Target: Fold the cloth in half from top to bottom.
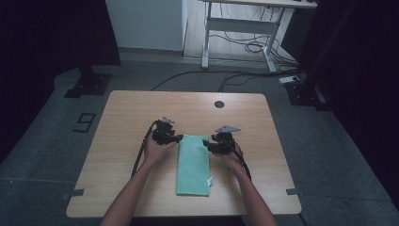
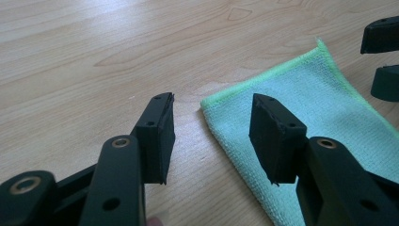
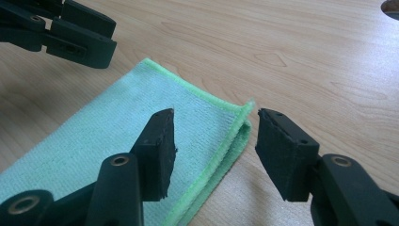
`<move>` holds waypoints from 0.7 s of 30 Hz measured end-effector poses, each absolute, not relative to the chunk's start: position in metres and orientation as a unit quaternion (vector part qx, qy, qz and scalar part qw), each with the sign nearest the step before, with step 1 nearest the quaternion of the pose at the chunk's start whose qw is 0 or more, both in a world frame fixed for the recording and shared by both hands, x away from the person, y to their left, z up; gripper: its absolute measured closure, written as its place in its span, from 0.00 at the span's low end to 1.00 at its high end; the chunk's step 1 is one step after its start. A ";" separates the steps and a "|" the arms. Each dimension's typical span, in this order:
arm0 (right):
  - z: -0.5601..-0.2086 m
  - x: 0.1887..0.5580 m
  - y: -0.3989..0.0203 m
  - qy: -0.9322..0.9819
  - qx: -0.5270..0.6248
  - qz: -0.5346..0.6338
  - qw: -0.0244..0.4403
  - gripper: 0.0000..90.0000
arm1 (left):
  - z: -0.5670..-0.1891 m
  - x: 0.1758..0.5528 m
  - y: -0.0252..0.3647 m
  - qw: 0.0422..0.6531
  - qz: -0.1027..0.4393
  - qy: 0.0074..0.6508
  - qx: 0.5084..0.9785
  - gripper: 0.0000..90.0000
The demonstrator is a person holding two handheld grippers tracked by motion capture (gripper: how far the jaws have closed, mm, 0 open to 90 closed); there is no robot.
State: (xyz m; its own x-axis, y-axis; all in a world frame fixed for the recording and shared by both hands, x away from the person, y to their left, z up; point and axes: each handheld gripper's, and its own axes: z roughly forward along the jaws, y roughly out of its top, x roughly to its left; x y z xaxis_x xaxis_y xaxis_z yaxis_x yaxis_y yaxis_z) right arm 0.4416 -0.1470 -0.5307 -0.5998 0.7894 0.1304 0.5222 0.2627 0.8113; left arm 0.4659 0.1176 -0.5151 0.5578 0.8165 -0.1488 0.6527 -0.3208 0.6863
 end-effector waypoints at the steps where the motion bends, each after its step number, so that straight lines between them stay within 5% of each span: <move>1: -0.531 0.442 -0.147 0.779 0.422 0.438 0.151 0.52 | -0.516 0.466 0.117 0.362 0.114 0.457 0.804 0.57; 21: -0.539 0.464 -0.137 0.786 0.430 0.422 0.141 0.53 | -0.529 0.477 0.114 0.360 0.096 0.463 0.804 0.56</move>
